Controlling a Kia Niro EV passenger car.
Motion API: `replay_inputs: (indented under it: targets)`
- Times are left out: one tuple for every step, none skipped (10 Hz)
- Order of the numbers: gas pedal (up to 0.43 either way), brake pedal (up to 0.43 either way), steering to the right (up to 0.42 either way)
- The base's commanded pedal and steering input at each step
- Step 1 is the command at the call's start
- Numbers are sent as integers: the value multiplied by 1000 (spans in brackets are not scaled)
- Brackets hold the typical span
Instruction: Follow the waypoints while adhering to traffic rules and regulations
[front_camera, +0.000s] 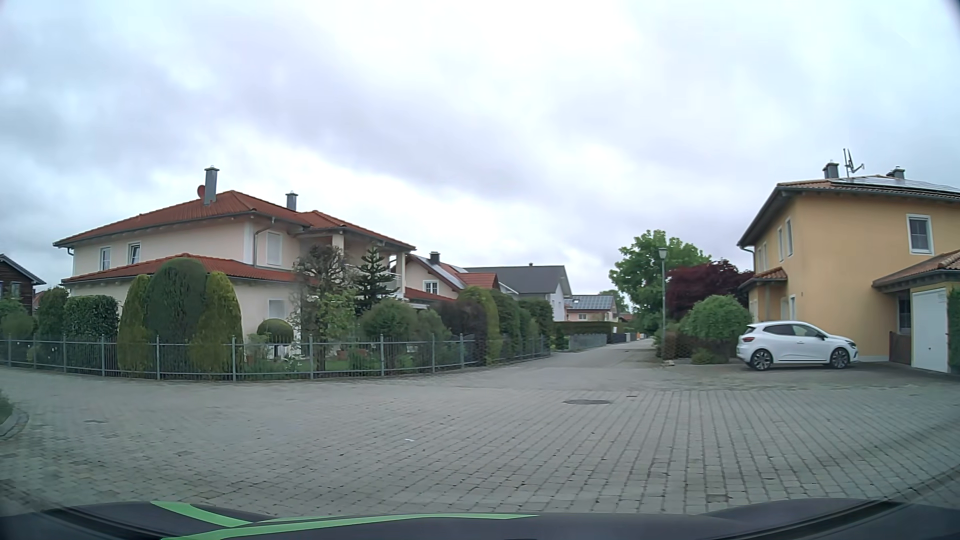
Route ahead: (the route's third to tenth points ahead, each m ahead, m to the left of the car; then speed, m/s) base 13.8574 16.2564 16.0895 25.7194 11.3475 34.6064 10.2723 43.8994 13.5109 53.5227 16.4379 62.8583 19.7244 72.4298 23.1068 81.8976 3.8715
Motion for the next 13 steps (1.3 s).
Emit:
replay_inputs:
  targets:
    - [130, 0, -394]
    - [130, 0, -393]
    - [130, 0, -392]
    - [130, 0, -391]
    - [130, 0, -386]
    - [138, 0, -374]
    - [138, 0, -360]
    - [138, 0, -344]
    - [138, 0, -338]
    - [138, 0, -337]
    - [138, 0, -335]
    - [138, 0, -334]
    - [138, 0, -334]
